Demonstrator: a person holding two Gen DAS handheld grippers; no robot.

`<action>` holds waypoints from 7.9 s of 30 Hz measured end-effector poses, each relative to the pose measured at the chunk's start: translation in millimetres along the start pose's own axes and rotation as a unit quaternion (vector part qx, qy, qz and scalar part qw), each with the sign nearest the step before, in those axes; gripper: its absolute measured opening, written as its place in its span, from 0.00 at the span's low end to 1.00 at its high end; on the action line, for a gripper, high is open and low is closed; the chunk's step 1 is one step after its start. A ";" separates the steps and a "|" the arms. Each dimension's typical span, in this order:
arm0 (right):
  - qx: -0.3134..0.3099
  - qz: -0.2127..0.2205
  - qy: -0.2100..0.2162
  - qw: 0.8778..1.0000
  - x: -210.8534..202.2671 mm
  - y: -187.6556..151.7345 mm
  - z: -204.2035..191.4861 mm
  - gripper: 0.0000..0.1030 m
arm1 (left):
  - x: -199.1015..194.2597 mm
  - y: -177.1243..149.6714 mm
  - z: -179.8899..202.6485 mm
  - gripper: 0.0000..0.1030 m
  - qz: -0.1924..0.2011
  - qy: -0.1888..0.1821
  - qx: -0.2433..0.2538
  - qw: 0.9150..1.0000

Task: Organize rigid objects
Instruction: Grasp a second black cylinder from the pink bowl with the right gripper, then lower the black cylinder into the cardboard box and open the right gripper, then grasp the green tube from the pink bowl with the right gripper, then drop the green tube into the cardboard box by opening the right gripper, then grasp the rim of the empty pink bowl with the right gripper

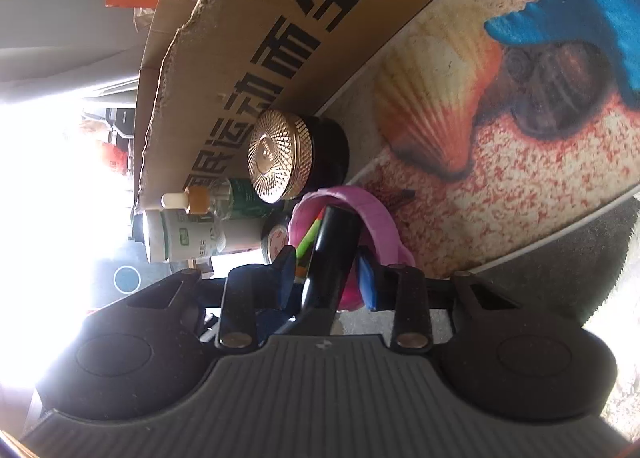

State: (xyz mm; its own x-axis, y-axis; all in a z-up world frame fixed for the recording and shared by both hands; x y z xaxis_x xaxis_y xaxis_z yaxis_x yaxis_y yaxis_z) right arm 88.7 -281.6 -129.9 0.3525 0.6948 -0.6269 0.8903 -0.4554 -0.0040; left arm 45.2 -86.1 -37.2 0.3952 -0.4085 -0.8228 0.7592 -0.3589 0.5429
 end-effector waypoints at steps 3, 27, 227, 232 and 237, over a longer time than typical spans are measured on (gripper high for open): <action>0.001 0.005 0.003 1.000 0.7 0.8 -0.5 0.22 | 4.2 2.2 -2.0 0.22 -0.002 -0.001 -0.004 1.000; -0.188 0.106 0.088 0.973 -69.8 -2.9 -129.4 0.21 | -104.9 58.2 -13.6 0.22 0.148 0.027 -0.010 0.989; -0.279 0.117 -0.118 0.946 -45.4 -9.2 -19.7 0.17 | 24.8 2.1 41.8 0.73 0.002 -0.005 0.066 0.998; -0.272 0.122 -0.120 0.947 -49.8 -7.0 -13.6 0.17 | 25.0 4.1 49.1 0.73 0.009 0.014 0.086 0.996; -0.274 0.128 -0.122 0.945 -54.8 -6.9 -11.3 0.19 | 26.8 7.3 46.7 0.75 0.006 0.032 0.093 0.995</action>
State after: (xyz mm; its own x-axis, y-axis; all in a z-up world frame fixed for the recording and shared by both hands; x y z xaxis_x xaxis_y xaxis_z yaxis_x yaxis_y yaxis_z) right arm 66.5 -310.2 -86.6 0.5587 0.4214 -0.7143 0.8243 -0.1876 0.5341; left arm 37.2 -138.8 -47.4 0.4402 -0.3618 -0.8217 0.6471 -0.5066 0.5698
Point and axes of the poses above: each gripper's, at about its wrist camera, not at the fingertips, and x roughly the way its jaws point, z to its right, y to its top, the point moved 2 cm from there along x, roughly the way its jaws point, and after that the axes turned 1 degree about y, right-handed, at the moved point
